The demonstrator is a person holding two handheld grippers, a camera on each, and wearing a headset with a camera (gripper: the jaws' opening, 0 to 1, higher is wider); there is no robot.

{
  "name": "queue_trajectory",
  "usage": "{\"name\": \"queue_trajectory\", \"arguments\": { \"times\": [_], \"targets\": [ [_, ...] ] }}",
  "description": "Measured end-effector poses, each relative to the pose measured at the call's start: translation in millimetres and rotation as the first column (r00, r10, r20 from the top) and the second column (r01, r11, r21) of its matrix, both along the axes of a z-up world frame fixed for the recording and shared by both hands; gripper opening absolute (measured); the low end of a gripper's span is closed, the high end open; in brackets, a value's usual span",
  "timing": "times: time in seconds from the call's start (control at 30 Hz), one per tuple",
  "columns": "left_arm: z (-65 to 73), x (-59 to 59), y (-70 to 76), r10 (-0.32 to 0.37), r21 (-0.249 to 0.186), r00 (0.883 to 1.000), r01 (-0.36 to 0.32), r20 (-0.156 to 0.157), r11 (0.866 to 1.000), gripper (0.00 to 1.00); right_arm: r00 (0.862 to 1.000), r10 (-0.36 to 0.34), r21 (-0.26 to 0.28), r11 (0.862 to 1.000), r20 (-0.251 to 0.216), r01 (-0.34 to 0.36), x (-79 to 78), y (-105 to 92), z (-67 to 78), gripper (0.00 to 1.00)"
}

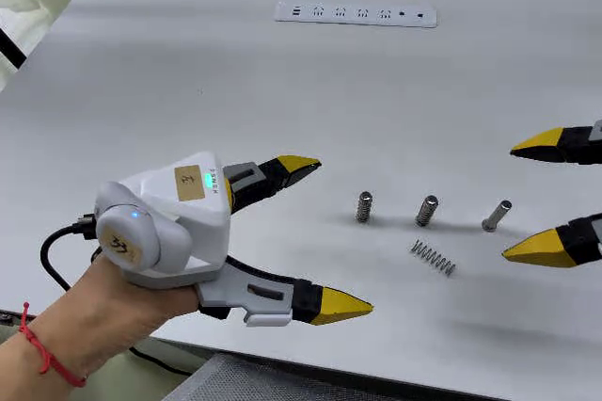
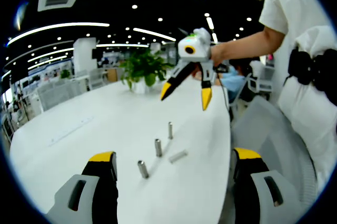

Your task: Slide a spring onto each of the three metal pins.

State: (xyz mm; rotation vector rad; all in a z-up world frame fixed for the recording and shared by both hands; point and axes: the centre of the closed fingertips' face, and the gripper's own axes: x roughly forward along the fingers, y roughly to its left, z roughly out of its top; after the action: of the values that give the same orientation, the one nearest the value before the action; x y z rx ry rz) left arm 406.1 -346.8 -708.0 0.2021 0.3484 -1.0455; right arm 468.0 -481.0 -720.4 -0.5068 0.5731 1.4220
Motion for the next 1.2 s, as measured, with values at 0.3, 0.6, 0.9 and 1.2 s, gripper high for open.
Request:
{"name": "queue_trajectory", "arguments": {
  "times": [0.3, 0.6, 0.9, 1.2],
  "targets": [
    [-1.3, -1.2, -12.6, -0.058, 0.06, 0.998, 0.058, 0.001, 0.997, 0.88, 0.999, -0.053, 0.051, 0.997, 0.003, 0.052, -1.4, -37.3, -8.0, 0.85],
    [-11.3, -4.1, -34.2, -0.163, 0.168, 0.986, 0.164, -0.019, 0.972, 0.82, 0.995, -0.098, 0.09, 0.991, 0.004, 0.097, -15.7, -57.8, -13.3, 0.9],
    [-39.4, -0.6, -62.6, -0.246, 0.278, 0.966, 0.26, -0.086, 0.925, 0.7, 0.991, -0.134, 0.123, 0.983, -0.01, 0.135, -31.7, -61.6, -13.8, 0.9],
    [-78.5, 3.0, -90.0, -0.3, 0.396, 0.942, 0.334, -0.147, 0.855, 0.56, 0.982, -0.187, 0.154, 0.97, -0.024, 0.189, -29.9, -80.6, -22.0, 0.89]
  ]
}}
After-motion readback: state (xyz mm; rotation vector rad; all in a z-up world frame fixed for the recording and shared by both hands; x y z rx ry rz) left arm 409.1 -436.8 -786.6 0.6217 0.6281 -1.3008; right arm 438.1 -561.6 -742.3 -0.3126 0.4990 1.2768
